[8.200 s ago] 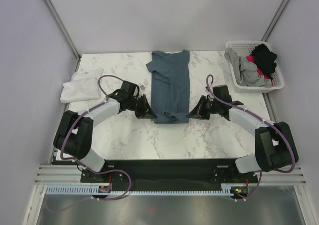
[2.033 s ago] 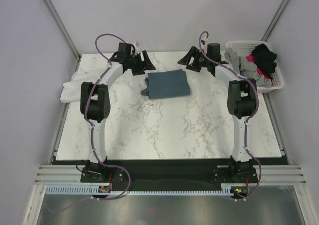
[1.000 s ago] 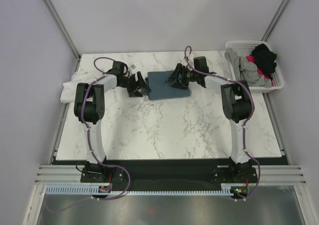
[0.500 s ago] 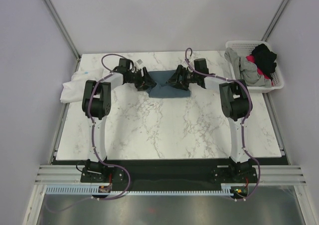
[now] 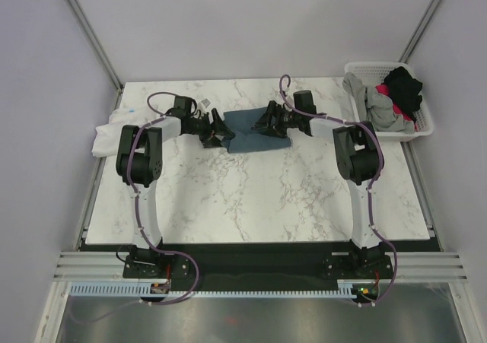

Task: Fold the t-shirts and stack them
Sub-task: Neatly place the folded tshirt to the corner

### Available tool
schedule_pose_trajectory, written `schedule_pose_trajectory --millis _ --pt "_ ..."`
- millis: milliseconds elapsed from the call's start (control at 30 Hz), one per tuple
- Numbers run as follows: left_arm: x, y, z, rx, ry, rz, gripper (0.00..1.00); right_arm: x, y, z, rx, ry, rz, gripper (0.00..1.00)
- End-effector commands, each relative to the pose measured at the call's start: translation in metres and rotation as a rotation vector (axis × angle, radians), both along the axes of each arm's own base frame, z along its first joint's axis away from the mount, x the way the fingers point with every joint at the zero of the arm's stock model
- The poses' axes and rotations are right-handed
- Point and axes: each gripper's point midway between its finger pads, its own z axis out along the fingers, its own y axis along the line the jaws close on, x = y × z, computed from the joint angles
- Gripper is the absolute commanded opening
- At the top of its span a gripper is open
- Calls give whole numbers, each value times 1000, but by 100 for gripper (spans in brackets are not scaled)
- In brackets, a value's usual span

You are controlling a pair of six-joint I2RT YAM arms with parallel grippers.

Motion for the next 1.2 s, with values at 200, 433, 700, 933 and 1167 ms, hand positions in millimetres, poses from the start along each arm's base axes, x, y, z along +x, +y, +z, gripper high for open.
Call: schedule_pose_trajectory --millis 200,433,700,933,1167 --pt "2 1 19 -112 46 46 86 -25 15 -21 -93 -15 59 82" --pt "0 4 27 -135 42 47 86 -34 10 -28 -132 -5 71 82" --pt "1 7 18 -145 66 54 86 -38 11 -34 -154 -12 85 82" --pt "19 -12 15 -158 41 38 88 -39 13 -33 -165 -23 96 83" --pt "14 -13 3 -145 69 35 84 -40 13 -33 -172 -25 98 82"
